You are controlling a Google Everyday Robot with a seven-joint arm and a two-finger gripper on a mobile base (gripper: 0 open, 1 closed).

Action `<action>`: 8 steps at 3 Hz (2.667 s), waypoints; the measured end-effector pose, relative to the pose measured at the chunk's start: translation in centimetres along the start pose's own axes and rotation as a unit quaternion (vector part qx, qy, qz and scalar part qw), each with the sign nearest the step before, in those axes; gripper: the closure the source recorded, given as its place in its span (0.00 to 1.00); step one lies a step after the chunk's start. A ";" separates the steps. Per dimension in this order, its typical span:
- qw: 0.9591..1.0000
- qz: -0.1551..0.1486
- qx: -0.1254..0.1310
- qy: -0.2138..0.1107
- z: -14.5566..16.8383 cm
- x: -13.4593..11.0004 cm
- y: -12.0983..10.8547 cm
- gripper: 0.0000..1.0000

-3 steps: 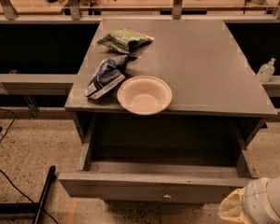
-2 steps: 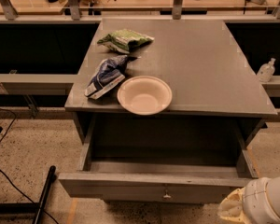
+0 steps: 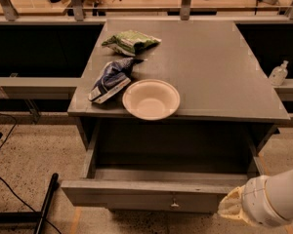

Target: Close top drawer

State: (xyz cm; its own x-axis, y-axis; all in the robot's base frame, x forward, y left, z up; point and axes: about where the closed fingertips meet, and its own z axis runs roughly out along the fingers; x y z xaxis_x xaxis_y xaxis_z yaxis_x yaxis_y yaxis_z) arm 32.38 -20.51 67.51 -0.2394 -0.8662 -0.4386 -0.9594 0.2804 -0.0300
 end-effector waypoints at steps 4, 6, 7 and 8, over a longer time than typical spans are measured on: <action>0.997 0.054 0.059 -0.016 1.3 -1.3 -8.9 1.00; 0.991 0.093 0.083 -0.053 0.8 -2.1 -12.8 1.00; 0.988 0.103 0.091 -0.063 0.9 -2.1 -14.1 1.00; 0.987 0.109 0.099 -0.072 1.1 -2.3 -15.5 1.00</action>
Offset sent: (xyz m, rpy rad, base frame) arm 0.0594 -0.0066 -0.0166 -0.0197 -0.0320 -0.0873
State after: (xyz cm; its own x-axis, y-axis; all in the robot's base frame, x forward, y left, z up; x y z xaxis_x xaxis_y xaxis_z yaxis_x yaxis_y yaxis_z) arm 47.94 -22.41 67.99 -0.3993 -0.7133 -0.5760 -0.8363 0.5408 -0.0899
